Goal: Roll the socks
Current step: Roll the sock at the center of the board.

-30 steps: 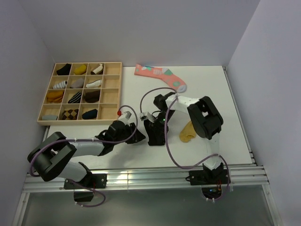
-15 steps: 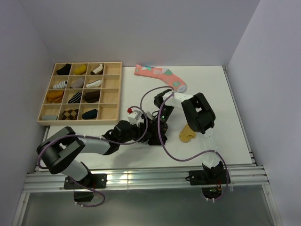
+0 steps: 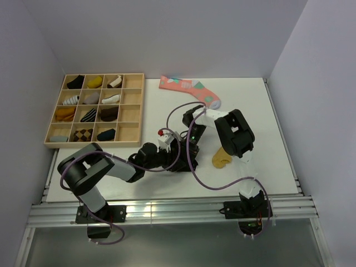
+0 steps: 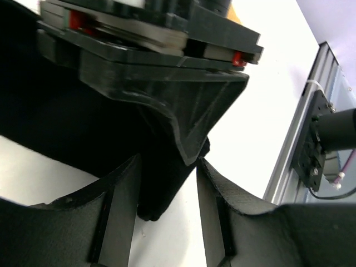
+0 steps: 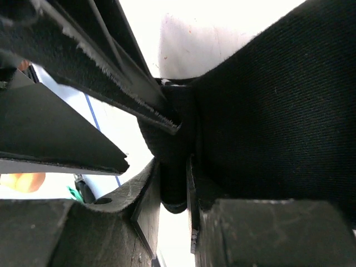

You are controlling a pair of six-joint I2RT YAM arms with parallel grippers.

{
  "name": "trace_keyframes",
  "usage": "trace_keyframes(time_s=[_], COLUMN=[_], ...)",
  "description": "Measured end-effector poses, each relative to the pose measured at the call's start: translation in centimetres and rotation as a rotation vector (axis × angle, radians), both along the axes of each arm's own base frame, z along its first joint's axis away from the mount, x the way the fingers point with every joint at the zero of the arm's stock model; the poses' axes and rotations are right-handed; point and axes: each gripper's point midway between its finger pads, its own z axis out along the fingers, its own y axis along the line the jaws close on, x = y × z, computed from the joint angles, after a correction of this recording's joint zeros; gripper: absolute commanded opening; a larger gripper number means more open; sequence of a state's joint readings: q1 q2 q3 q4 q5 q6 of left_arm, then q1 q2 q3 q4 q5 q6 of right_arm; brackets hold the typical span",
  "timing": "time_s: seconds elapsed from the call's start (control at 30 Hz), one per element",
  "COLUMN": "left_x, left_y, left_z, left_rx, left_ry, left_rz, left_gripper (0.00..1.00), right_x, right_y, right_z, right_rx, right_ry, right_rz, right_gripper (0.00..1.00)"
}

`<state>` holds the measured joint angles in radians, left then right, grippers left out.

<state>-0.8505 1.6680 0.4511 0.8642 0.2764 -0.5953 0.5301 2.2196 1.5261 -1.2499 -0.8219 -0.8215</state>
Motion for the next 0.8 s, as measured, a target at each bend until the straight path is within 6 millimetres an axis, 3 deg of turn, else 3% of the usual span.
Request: trace_keyframes(time_s=[0.8], left_x=[0.1], left_y=[-0.3], left_z=[-1.4], left_rx=[0.064], left_ry=[0.010], left_rz=[0.013], left_gripper=[0.50], right_x=[0.3], right_y=[-0.2], right_z=[0.0], right_rx=[-0.002], right_ry=[0.019], right_rz=[-0.030], right_gripper=[0.15])
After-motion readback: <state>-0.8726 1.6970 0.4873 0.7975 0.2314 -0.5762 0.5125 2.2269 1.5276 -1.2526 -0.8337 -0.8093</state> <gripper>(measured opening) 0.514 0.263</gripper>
